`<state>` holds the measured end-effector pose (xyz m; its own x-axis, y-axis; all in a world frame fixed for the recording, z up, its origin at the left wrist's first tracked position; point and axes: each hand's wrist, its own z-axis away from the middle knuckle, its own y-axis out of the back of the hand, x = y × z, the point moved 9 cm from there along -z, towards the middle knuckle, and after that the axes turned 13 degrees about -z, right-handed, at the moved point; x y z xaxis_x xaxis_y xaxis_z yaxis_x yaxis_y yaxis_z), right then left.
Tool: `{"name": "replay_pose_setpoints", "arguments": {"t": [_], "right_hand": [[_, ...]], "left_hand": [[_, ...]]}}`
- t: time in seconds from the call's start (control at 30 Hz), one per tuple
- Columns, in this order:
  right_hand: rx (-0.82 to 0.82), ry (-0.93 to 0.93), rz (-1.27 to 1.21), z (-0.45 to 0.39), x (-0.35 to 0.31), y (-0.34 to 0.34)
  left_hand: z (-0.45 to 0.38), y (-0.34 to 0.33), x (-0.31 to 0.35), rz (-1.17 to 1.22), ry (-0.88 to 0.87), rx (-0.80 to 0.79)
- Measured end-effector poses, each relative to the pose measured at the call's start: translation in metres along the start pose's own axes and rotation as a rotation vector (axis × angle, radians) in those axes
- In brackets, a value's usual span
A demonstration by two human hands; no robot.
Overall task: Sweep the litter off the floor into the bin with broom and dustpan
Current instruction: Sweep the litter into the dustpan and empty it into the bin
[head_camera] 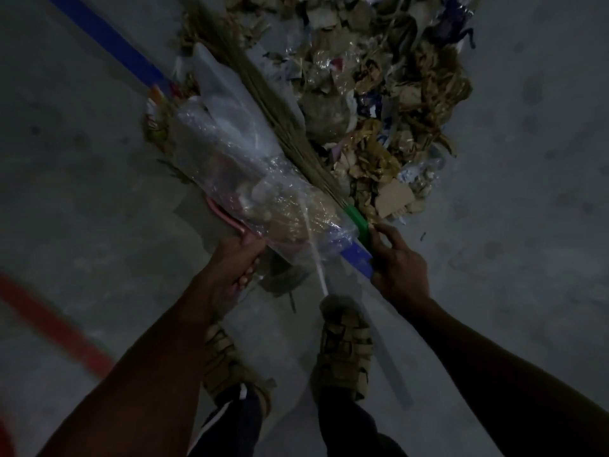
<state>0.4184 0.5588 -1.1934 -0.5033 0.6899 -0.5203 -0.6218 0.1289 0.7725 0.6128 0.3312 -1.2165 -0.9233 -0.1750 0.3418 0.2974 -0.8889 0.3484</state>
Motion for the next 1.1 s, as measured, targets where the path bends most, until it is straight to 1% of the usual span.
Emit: {"name": "replay_pose_setpoints", "arguments": {"t": [0.23, 0.5, 0.7, 0.9, 1.1], "right_hand": [[0.067, -0.034, -0.090, 0.046, -0.043, 0.065], [0.076, -0.062, -0.139, 0.103, -0.115, 0.156], [0.003, -0.042, -0.088, 0.138, -0.178, 0.228], [-0.045, 0.008, -0.066, 0.179, -0.250, 0.292], [-0.084, 0.092, -0.044, 0.220, -0.322, 0.331]], "left_hand": [[0.076, 0.021, 0.021, 0.020, 0.029, -0.037], [0.207, 0.075, 0.056, 0.023, 0.023, -0.077], [0.314, 0.129, 0.069, 0.028, 0.062, -0.085], [0.426, 0.181, 0.084, 0.110, -0.023, -0.027], [0.513, 0.226, 0.058, 0.126, -0.004, 0.028]]}}
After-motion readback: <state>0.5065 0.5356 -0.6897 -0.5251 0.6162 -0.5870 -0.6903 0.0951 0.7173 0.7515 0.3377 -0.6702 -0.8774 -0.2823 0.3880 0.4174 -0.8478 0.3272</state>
